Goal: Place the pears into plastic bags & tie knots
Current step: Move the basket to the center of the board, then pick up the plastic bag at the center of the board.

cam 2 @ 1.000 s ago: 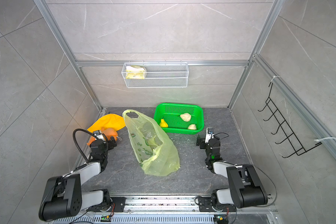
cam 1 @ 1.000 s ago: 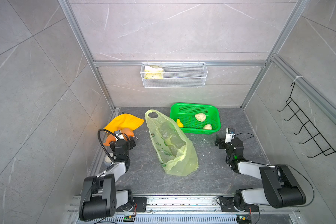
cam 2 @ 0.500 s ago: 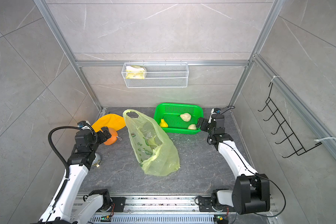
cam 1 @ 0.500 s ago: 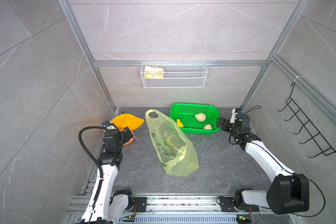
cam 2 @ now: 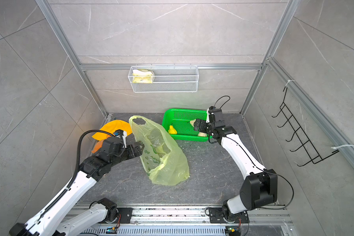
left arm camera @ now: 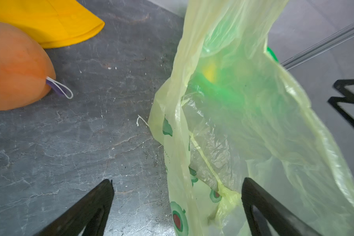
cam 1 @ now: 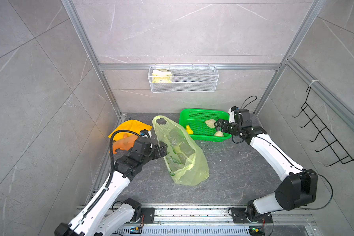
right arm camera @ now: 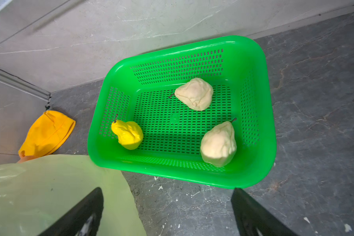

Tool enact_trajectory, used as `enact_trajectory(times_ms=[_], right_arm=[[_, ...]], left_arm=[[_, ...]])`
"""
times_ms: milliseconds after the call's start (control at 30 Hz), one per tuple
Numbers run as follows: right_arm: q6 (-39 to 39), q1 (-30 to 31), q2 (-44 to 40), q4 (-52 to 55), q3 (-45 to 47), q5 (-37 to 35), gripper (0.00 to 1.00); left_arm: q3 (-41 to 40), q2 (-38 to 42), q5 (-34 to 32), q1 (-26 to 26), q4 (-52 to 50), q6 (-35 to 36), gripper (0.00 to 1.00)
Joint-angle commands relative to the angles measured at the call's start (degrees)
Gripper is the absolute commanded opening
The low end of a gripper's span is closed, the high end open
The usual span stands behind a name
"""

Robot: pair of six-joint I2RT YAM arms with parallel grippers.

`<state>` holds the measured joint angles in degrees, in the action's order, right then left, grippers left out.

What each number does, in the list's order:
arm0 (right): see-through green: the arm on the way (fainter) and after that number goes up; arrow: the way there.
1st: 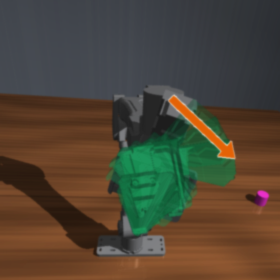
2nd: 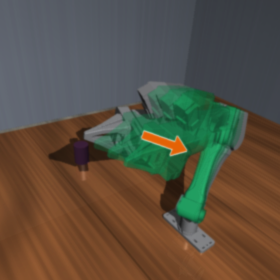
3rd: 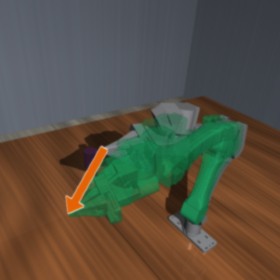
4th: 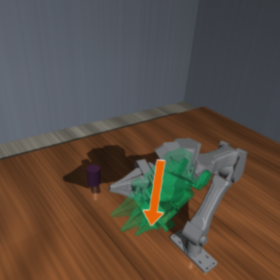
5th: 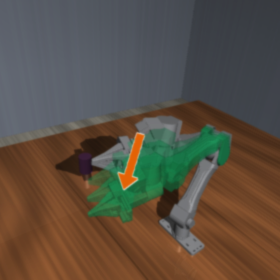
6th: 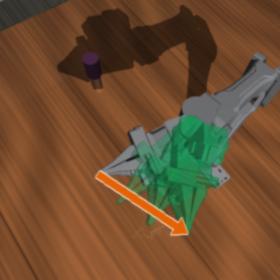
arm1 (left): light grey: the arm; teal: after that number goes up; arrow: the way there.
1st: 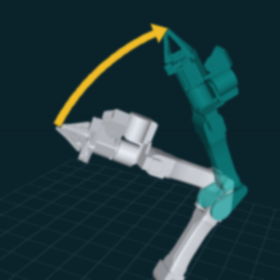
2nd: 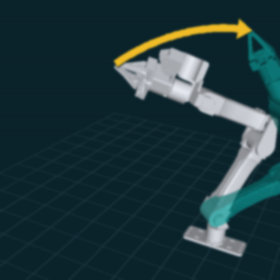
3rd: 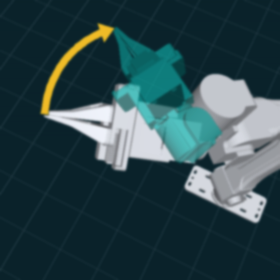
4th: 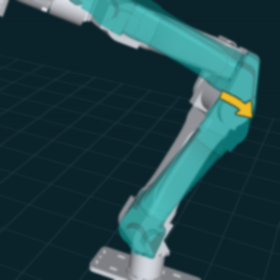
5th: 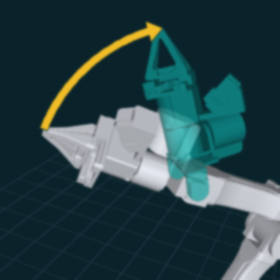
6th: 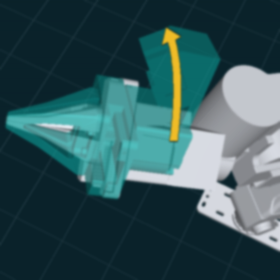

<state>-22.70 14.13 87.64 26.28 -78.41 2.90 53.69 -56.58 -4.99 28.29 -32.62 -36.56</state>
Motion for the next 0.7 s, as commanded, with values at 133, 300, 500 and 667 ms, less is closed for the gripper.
enact_trajectory(times_ms=[133,300,500,667], right_arm=[[0.8,0.1,13.3,8.1,-12.8,-6.1,0.99],[-0.6,-0.1,25.4,9.0,-18.1,-9.1,0.99],[-3.4,-1.4,26.5,6.2,-11.5,-10.8,0.99],[-5.1,-2.8,20.6,7.0,-2.7,-11.6,1.00]], left_arm=[[-0.4,-9.3,-8.3,0.9,1.8,-3.3,0.64],[0.8,-10.8,-10.5,0.8,3.4,-1.3,0.03],[2.1,-8.5,-13.2,-0.6,0.8,1.9,0.00],[3.6,-6.2,-13.8,-2.6,-1.5,6.2,0.00]])
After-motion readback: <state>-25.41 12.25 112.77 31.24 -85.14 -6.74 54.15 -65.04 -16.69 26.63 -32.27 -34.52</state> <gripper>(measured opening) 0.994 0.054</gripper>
